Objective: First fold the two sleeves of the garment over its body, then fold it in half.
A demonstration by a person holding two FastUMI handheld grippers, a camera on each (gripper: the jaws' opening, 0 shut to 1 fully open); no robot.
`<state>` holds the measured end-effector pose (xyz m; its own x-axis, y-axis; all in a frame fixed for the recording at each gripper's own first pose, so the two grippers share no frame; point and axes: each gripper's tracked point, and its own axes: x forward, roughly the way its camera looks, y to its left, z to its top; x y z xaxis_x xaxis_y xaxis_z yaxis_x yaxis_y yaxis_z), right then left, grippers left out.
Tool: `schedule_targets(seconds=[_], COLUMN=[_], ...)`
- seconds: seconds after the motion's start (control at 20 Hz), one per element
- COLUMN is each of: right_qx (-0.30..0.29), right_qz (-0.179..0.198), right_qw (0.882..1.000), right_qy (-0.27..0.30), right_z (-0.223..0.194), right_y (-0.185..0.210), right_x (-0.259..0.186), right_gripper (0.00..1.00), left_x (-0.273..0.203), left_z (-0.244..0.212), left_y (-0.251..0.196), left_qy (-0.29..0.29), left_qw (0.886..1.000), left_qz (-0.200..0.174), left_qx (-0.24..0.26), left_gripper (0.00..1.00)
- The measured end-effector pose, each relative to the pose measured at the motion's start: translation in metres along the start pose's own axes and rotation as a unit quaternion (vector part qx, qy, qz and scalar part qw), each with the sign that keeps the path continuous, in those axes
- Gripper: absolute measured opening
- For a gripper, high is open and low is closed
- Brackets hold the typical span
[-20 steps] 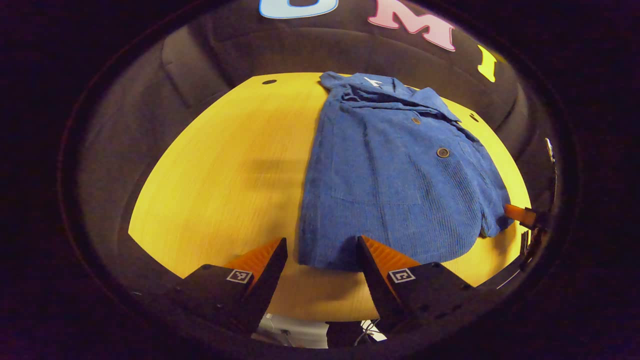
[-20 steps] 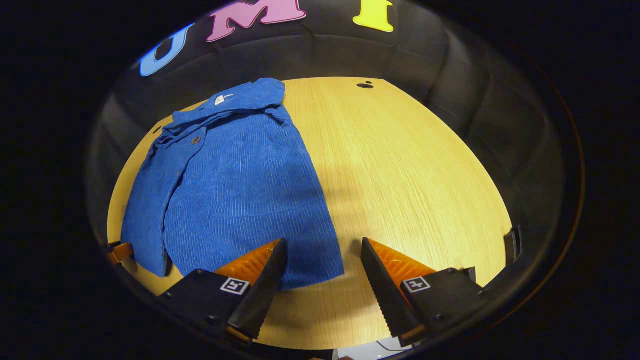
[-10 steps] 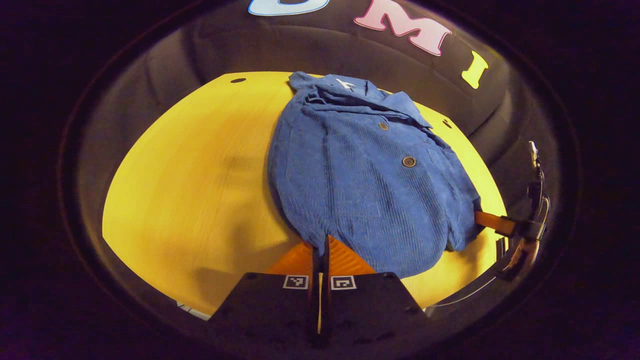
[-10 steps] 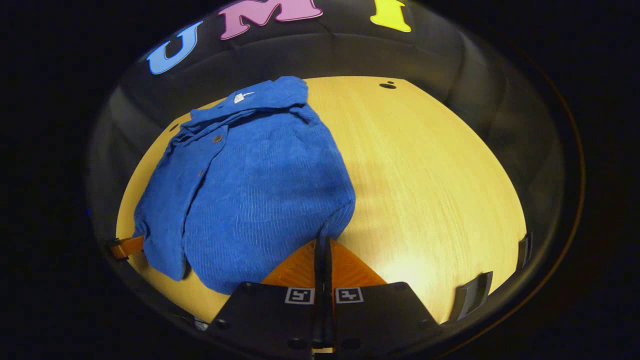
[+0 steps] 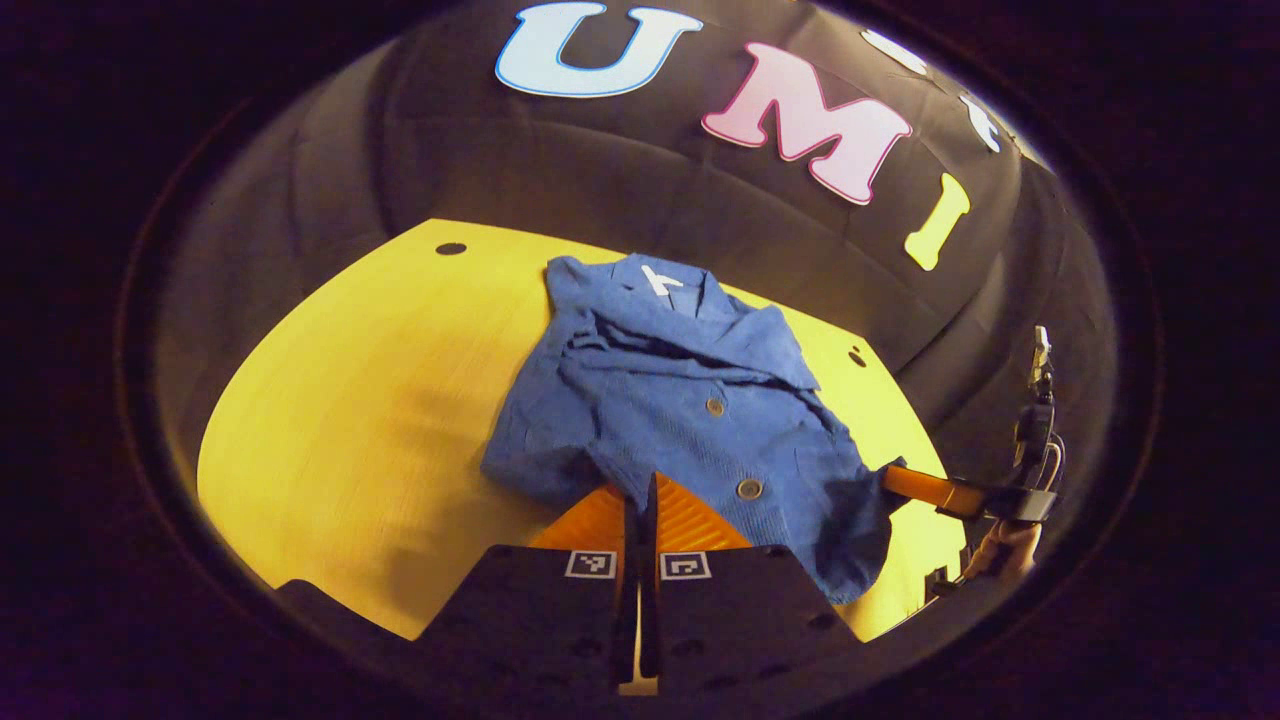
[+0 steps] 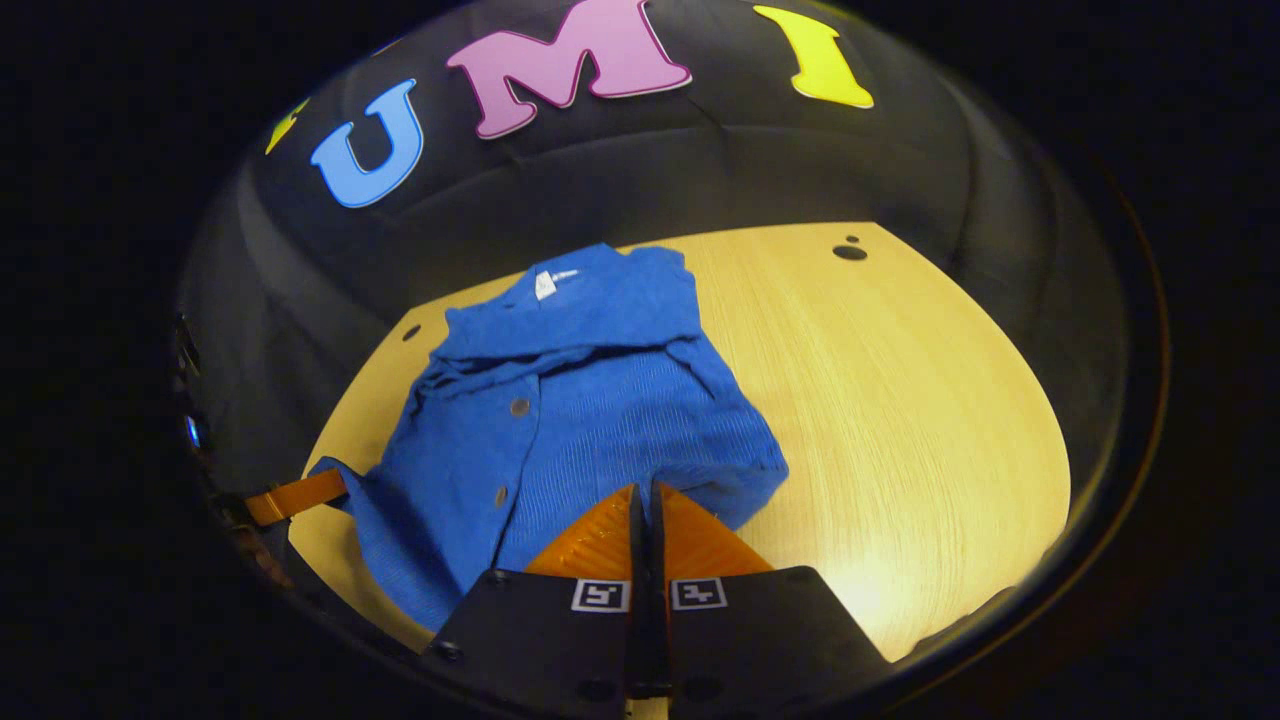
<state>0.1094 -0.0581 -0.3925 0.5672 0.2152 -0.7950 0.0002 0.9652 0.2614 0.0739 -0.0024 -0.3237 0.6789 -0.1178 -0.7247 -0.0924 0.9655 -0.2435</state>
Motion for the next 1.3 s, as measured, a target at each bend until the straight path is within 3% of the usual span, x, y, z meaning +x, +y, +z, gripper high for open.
schedule_targets(seconds=[0.4, 0.5, 0.6, 0.7, 0.9, 1.05, 1.15, 1.25, 1.3], right_qx=[0.003, 0.009, 0.016, 0.011, -0.012, -0.026, -0.043, -0.070, -0.073], right_qz=[0.028, 0.028, 0.029, 0.027, 0.006, -0.015, -0.029, -0.045, -0.047], right_qw=[0.993, 0.990, 0.985, 0.980, 0.973, 0.973, 0.978, 0.978, 0.976], right_qy=[-0.114, -0.139, -0.169, -0.195, -0.232, -0.228, -0.204, -0.189, -0.199], right_z=[0.155, 0.191, 0.232, 0.271, 0.314, 0.306, 0.284, 0.270, 0.267], right_y=[0.010, 0.007, 0.004, 0.000, -0.010, -0.022, -0.028, -0.034, -0.033], right_x=[0.069, 0.090, 0.111, 0.136, 0.195, 0.245, 0.266, 0.262, 0.256], right_gripper=[0.01, 0.01, 0.01, 0.01, 0.01, 0.00, 0.11, 0.68, 0.97], left_x=[0.062, 0.082, 0.106, 0.132, 0.201, 0.255, 0.280, 0.285, 0.282], left_z=[0.147, 0.188, 0.240, 0.275, 0.296, 0.289, 0.274, 0.255, 0.250], left_y=[0.007, 0.017, 0.027, 0.036, 0.063, 0.103, 0.108, 0.110, 0.104], left_qy=[-0.126, -0.166, -0.236, -0.262, -0.290, -0.286, -0.269, -0.237, -0.213], left_qw=[0.992, 0.985, 0.970, 0.962, 0.954, 0.950, 0.954, 0.960, 0.967], left_qz=[0.030, 0.046, 0.059, 0.070, 0.073, 0.110, 0.102, 0.121, 0.127], left_qx=[0.011, 0.008, 0.015, 0.027, -0.016, -0.063, -0.088, -0.081, -0.065], left_gripper=[0.00, 0.00, 0.00, 0.00, 0.00, 0.00, 0.22, 0.86, 0.82])
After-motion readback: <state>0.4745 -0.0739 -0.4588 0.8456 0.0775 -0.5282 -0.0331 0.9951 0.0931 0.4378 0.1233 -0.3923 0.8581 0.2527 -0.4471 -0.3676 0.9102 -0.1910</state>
